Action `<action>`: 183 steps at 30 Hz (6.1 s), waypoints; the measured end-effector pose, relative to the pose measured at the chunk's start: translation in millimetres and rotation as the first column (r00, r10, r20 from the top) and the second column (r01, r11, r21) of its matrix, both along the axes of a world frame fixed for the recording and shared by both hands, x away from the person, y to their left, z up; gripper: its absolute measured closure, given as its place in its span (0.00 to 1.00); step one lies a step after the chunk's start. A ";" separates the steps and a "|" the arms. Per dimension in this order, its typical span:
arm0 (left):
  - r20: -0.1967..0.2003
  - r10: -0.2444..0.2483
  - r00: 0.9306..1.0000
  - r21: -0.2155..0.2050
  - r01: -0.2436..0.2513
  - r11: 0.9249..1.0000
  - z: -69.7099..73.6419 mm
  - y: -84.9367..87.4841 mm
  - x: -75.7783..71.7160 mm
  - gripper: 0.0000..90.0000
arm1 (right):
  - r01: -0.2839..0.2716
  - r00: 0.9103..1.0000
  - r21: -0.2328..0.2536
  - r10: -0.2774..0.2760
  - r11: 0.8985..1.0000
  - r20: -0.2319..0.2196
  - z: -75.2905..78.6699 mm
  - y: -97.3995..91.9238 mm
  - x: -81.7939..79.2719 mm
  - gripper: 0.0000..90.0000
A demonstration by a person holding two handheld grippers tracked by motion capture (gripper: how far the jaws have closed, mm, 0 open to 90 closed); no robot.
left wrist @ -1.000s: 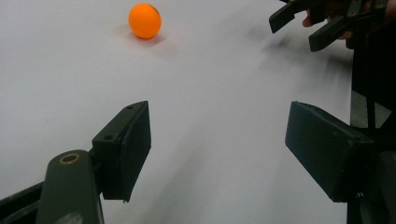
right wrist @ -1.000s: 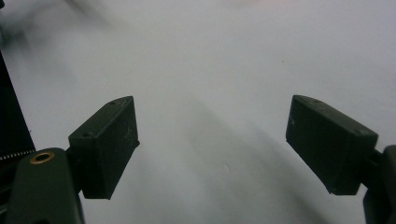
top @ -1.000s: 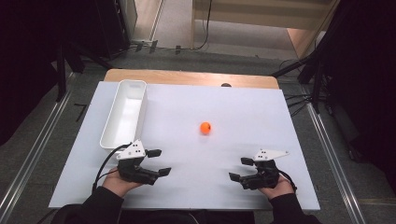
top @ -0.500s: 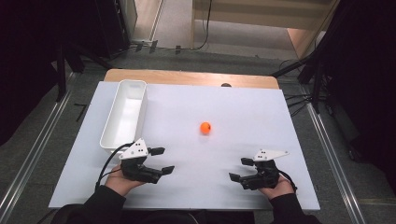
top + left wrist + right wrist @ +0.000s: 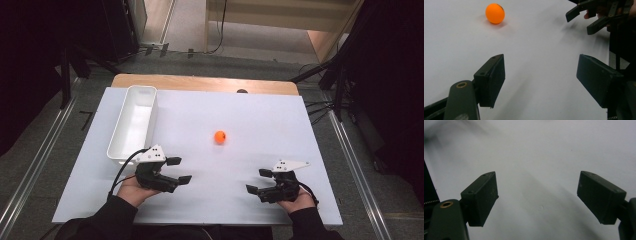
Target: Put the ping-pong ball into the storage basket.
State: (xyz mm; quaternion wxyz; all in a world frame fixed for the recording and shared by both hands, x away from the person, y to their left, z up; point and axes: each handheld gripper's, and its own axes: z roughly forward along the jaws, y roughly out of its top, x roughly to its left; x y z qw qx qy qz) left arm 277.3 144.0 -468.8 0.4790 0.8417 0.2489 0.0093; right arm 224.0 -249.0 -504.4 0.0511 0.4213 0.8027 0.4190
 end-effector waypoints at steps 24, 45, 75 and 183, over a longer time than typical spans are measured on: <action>-0.028 0.019 0.999 -0.015 -0.020 1.000 5.1 -12.9 22.8 0.26 | 0.019 1.000 -0.011 -0.019 1.000 0.010 0.0 -5.0 -0.3 0.17; -0.021 0.033 0.999 0.042 -0.032 0.999 -1.9 -31.1 38.3 0.00 | 0.013 1.000 0.003 -0.013 1.000 0.004 0.0 -3.9 -0.4 0.17; -0.002 0.035 0.999 0.051 -0.035 0.998 0.9 -50.4 56.4 0.00 | 0.013 1.000 0.008 -0.013 1.000 0.012 1.2 -4.0 -1.2 0.17; 0.073 0.105 0.992 0.079 -0.111 0.991 8.3 -133.9 124.3 0.00 | 0.017 1.000 -0.004 -0.017 1.000 0.013 1.0 -5.8 -2.8 0.17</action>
